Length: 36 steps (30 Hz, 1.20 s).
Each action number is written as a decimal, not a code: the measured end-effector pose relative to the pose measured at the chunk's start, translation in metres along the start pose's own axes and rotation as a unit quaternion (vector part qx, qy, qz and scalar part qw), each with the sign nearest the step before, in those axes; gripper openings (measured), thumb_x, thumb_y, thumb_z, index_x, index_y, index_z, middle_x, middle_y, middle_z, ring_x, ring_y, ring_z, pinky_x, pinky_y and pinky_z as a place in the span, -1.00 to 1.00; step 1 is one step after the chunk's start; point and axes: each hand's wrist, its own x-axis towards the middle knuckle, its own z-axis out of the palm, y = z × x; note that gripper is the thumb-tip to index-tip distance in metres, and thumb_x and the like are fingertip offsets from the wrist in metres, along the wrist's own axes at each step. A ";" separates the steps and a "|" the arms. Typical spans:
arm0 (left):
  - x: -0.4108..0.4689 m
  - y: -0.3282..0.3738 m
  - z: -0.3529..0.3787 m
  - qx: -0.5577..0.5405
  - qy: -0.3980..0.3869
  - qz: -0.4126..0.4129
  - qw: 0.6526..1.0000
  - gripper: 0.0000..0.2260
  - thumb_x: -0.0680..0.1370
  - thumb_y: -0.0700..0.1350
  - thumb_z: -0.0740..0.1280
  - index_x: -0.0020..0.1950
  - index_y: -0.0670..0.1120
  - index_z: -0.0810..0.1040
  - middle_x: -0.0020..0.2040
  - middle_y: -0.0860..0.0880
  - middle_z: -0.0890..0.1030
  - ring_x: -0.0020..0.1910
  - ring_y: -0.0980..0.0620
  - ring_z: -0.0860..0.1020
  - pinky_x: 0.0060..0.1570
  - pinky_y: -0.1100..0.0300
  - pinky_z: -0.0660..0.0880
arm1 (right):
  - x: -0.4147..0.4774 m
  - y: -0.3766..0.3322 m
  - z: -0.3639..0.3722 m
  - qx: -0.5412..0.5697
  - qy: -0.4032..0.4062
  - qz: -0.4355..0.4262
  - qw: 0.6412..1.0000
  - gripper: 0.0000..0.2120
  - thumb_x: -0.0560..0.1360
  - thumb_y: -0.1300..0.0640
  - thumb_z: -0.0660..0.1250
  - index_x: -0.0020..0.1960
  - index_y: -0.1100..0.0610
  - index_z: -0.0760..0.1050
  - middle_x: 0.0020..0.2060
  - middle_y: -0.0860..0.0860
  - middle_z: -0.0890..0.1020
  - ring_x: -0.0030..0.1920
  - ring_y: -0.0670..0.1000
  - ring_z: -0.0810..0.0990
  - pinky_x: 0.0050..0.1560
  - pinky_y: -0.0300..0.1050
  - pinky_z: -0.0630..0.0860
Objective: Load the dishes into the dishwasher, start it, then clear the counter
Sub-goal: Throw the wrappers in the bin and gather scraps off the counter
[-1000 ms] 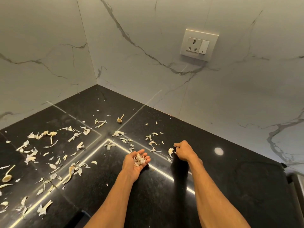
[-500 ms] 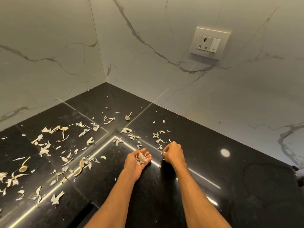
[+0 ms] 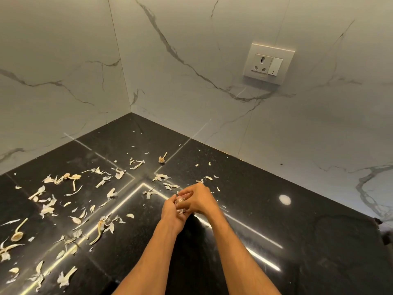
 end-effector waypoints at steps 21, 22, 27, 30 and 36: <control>0.035 0.030 0.017 0.000 -0.030 -0.014 0.999 -0.76 0.64 -0.23 0.11 -0.04 -0.33 0.52 -0.21 -0.24 0.55 -0.23 -0.15 0.53 -0.37 0.07 0.61 | 0.076 0.033 -0.065 -0.261 0.008 0.001 0.965 -0.46 0.53 0.41 0.18 0.47 0.08 0.37 0.35 0.03 0.34 0.38 0.06 0.30 0.42 -0.06 0.24; 0.035 0.032 0.018 -0.003 -0.032 -0.015 0.999 -0.74 0.64 -0.22 0.10 -0.05 -0.33 0.51 -0.21 -0.23 0.54 -0.23 -0.15 0.52 -0.38 0.08 0.61 | 0.074 0.032 -0.064 -0.269 -0.011 -0.011 0.963 -0.46 0.52 0.40 0.21 0.44 0.04 0.41 0.33 -0.01 0.36 0.36 0.04 0.33 0.40 -0.06 0.27; 0.033 0.033 0.021 -0.008 -0.042 -0.022 0.999 -0.75 0.65 -0.22 0.08 -0.07 -0.30 0.49 -0.22 -0.21 0.51 -0.23 -0.11 0.50 -0.36 0.10 0.59 | 0.061 0.025 -0.067 -0.311 -0.054 -0.017 0.949 -0.54 0.50 0.40 0.27 0.30 0.01 0.55 0.31 -0.01 0.51 0.30 0.03 0.49 0.31 -0.05 0.44; 0.027 0.032 0.017 0.007 -0.045 -0.025 0.999 -0.81 0.62 -0.26 0.12 -0.05 -0.30 0.49 -0.22 -0.22 0.51 -0.23 -0.13 0.51 -0.38 0.10 0.60 | 0.049 0.024 -0.069 -0.326 -0.072 0.021 0.942 -0.52 0.46 0.31 0.33 0.30 -0.06 0.53 0.32 -0.05 0.52 0.28 0.02 0.49 0.27 0.00 0.47; 0.017 0.036 0.006 0.010 -0.057 -0.036 0.998 -0.80 0.63 -0.23 0.14 0.05 -0.31 0.51 -0.19 -0.23 0.54 -0.21 -0.14 0.55 -0.32 0.05 0.62 | 0.036 0.024 -0.051 -0.326 -0.011 0.045 0.944 -0.50 0.37 0.16 0.53 0.27 -0.09 0.53 0.26 -0.02 0.45 0.25 0.07 0.50 0.21 0.02 0.51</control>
